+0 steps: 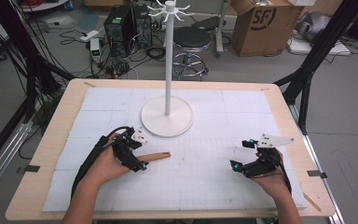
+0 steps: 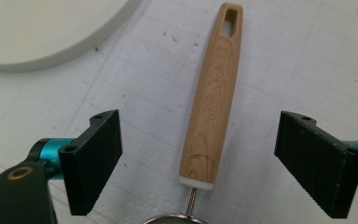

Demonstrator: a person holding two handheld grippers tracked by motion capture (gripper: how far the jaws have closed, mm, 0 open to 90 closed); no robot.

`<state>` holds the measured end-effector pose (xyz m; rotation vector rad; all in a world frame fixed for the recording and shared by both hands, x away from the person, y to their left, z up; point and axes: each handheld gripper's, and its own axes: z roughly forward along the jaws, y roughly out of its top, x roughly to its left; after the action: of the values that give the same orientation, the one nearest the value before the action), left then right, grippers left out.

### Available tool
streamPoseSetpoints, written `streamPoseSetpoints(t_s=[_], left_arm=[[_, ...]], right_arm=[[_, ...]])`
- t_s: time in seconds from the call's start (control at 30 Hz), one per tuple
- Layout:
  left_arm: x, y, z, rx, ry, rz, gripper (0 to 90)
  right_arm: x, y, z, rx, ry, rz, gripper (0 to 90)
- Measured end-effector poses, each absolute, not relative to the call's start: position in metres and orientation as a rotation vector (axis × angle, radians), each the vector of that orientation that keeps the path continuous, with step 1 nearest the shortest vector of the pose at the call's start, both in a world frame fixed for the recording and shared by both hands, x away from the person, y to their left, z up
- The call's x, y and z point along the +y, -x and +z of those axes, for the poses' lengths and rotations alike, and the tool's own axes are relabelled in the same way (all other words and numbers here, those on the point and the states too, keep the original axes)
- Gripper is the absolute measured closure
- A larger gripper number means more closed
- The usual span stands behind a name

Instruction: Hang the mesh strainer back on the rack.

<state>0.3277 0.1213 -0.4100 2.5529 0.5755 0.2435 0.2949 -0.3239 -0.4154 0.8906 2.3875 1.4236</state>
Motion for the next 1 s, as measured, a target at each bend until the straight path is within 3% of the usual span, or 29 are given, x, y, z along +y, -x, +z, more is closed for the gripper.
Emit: streamPoseSetpoints(t_s=[0.3,0.4,0.63,1.0], left_arm=[[0.123,-0.331,-0.418,0.59,-2.615,0.195,34.6],[0.122,-0.332,-0.421,0.601,-2.63,0.189,47.6],[0.121,-0.331,-0.423,0.597,-2.652,0.155,62.9],[0.118,-0.328,-0.422,0.599,-2.667,0.172,67.9]], right_arm=[[-0.323,-0.294,-0.415,2.393,-0.895,1.423,0.5],[-0.323,-0.295,-0.416,2.395,-0.889,1.42,0.5],[-0.323,-0.295,-0.416,2.401,-0.893,1.416,0.5],[-0.322,-0.295,-0.416,2.401,-0.888,1.416,0.5]])
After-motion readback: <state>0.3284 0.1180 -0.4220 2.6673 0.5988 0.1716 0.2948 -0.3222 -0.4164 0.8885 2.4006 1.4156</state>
